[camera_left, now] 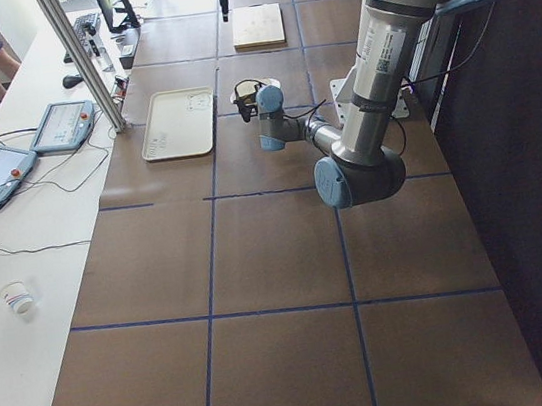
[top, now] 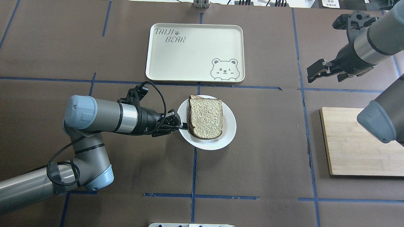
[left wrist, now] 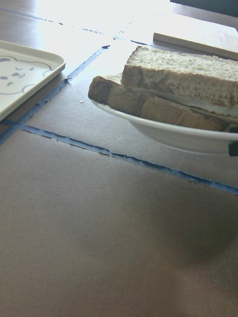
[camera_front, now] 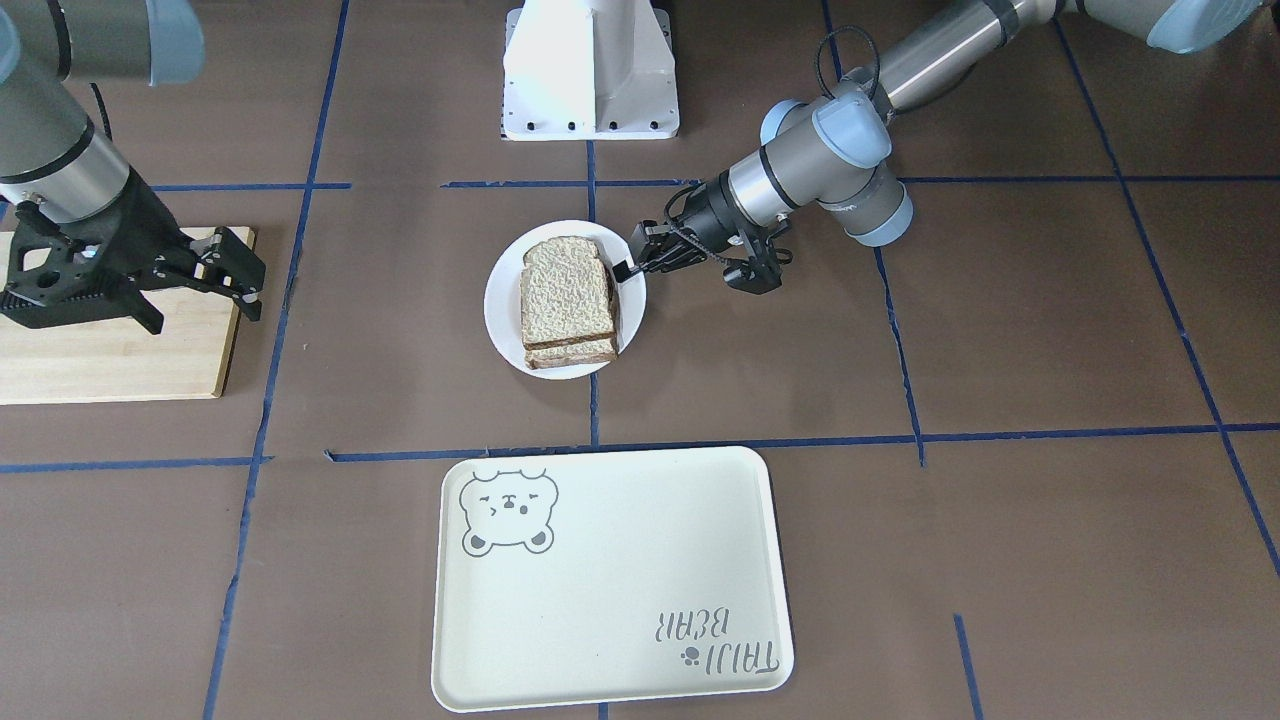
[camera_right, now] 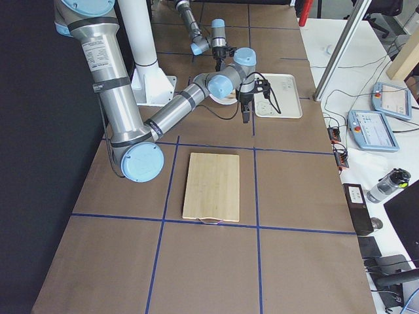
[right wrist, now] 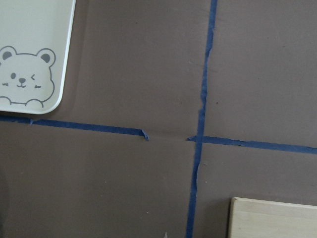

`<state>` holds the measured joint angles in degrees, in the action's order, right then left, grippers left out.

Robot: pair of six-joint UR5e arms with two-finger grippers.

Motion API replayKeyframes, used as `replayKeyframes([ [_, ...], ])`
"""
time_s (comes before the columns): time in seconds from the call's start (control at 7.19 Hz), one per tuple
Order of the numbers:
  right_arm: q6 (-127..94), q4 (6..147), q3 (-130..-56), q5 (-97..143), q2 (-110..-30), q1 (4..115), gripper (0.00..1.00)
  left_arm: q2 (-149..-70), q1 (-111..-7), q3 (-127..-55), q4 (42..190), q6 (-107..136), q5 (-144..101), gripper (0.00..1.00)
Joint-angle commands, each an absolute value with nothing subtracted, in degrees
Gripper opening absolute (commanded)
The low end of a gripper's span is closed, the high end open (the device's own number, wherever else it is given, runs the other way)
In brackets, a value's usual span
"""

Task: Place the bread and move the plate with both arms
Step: 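Slide the plate with the left gripper onto the bear tray while the right arm retracts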

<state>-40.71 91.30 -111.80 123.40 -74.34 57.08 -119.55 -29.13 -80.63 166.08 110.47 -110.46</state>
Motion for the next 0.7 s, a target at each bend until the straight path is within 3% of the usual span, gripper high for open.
replayKeyframes([
  [0.0,-28.72,91.41,-111.89,124.19,-80.91,61.33,1.00,-121.10,-31.81,-80.16,167.96,120.97,-104.30,0.00],
  [0.28,-16.84,91.49,-111.45,124.28,-85.68,67.03,1.00,-125.48,-31.99,-73.53,168.40,131.90,-89.78,0.00],
  [0.56,-14.24,91.41,-111.44,126.11,-88.23,70.73,1.00,-134.42,-32.87,-58.97,168.31,138.32,-81.16,0.00],
])
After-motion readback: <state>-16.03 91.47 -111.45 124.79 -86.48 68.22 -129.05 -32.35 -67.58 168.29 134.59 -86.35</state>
